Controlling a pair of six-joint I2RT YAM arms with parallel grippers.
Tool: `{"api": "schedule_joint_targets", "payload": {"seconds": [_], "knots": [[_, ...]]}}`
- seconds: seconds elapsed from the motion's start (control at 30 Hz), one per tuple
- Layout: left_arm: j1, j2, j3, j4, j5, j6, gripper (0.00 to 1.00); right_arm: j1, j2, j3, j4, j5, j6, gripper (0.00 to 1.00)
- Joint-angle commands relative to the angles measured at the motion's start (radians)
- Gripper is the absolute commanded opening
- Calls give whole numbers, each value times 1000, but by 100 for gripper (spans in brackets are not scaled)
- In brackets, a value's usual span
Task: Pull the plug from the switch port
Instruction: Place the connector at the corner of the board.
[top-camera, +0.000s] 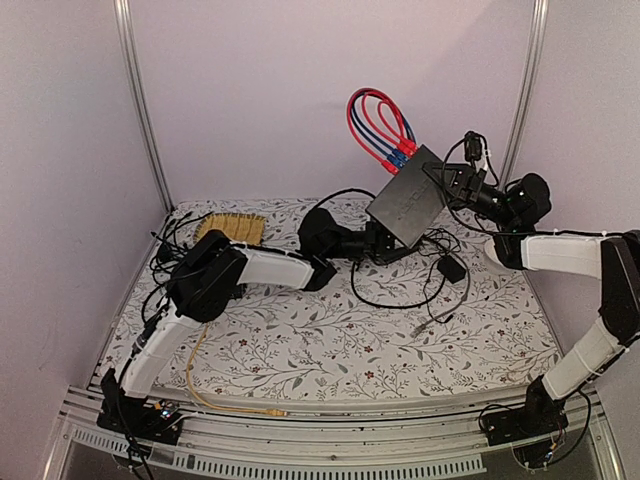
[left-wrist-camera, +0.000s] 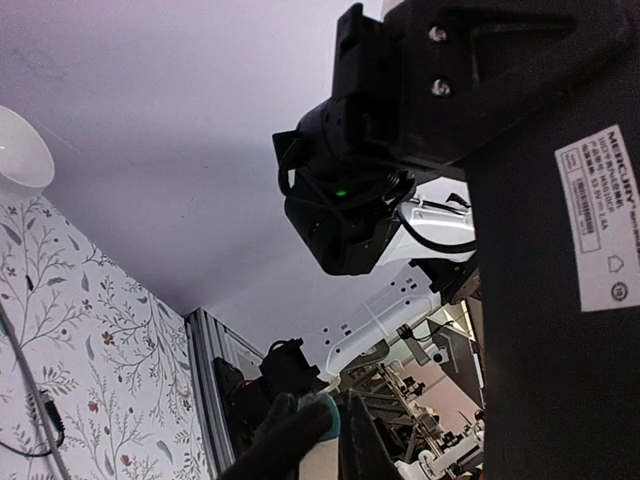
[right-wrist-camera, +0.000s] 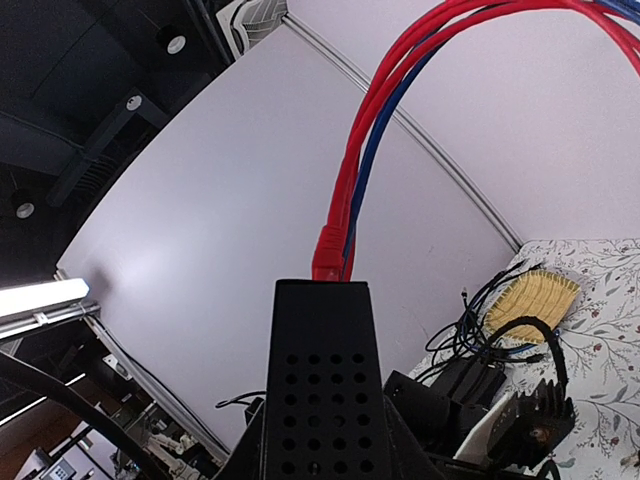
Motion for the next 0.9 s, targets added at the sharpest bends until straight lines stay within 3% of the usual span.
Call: {"api": "schedule_joint_targets", "payload": {"seconds": [0.0, 0.4, 0.87], "knots": [[-10, 44, 74, 12, 65, -34, 0, -15, -85, 18, 38, 2, -25, 1], [-19, 246, 398, -97, 145, -68, 0, -18, -155, 47, -128, -51, -55, 2], [-57, 318, 498, -221, 190, 40, 0, -18, -204, 11, -212, -55, -77, 2]]}}
